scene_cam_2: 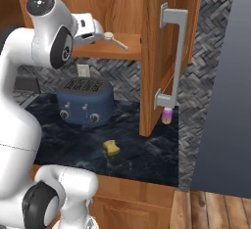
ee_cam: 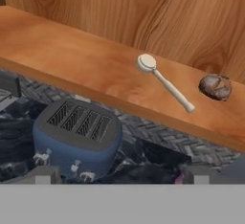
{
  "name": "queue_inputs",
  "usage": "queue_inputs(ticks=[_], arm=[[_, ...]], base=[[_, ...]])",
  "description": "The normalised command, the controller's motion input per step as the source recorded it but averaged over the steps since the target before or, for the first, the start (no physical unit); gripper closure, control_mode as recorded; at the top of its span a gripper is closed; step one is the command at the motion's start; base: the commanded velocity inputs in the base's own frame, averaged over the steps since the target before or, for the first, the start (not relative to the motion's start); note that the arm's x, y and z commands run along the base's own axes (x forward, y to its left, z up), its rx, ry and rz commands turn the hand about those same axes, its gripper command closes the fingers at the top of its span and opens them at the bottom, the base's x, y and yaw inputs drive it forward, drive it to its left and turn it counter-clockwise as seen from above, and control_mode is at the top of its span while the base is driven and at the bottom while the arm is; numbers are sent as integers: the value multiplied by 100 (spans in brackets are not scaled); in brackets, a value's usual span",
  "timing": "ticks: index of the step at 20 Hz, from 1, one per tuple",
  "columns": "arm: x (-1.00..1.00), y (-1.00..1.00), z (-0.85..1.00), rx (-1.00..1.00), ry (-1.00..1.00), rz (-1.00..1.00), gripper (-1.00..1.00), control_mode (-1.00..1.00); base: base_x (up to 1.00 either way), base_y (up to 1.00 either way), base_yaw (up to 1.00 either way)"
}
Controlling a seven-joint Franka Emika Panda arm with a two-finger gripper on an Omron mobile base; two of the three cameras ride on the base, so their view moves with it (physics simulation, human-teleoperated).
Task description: Pick the sponge and dish brush from the cabinet and place them on the counter.
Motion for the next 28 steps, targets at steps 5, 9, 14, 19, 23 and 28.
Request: queue_inputs(ticks=[5, 9, 14, 19, 23, 28], arm=[[18, 0, -5, 1, 1, 2, -100, -100], [18, 0, -14, 3, -3, 2, -100, -100], [16, 0, -23, 4, -8, 3, -100, -100], [23, 0, -4, 0, -3, 2, -100, -100], [30, 0, 8, 0, 0, 1, -100, -100], [30, 0, 12, -2, 3, 0, -100, -100]], base=[[0, 0, 0], [0, 0, 0], [0, 0, 0], [0, 0, 0], [0, 0, 0], [0, 0, 0]])
